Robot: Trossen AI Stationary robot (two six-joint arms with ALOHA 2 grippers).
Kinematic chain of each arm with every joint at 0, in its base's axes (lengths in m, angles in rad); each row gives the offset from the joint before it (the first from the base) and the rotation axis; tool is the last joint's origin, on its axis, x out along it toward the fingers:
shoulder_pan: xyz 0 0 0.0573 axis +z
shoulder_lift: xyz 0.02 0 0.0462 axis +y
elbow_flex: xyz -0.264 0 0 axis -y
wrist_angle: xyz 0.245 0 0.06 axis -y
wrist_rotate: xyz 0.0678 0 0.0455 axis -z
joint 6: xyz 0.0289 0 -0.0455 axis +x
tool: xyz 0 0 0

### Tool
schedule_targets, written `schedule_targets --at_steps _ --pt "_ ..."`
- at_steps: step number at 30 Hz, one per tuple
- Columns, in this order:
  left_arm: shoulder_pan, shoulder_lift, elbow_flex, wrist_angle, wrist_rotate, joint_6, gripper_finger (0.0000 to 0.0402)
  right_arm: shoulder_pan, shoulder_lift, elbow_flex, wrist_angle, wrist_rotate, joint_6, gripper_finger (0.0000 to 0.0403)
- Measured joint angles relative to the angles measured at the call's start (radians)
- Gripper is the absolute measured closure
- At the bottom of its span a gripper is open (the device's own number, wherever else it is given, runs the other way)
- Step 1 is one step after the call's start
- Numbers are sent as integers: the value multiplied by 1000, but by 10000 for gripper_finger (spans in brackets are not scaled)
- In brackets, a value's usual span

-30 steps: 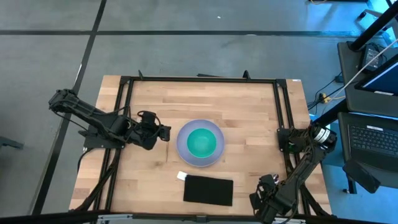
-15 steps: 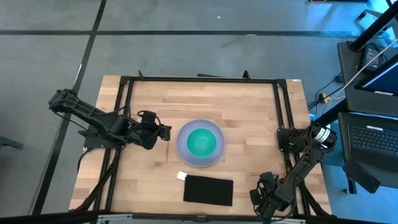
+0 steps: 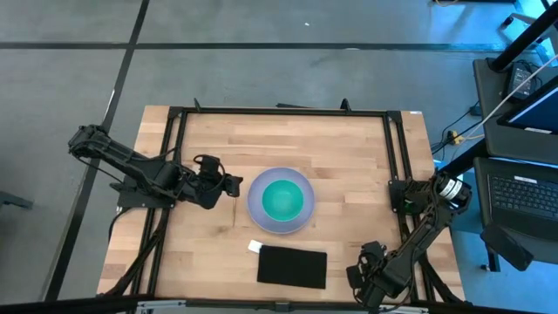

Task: Set table place
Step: Stack the green bowl on top of the purple plate

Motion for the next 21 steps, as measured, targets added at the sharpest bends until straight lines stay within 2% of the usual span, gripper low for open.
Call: schedule_targets --at_steps 12,17,21 --pt "0 0 0 1 0 2 331 -28 0 -3 32 54 -40 292" --pt "0 0 0 1 0 2 330 -26 0 23 41 40 -174 292" --pt "0 0 0 1 1 3 322 -26 0 43 95 34 -395 292"
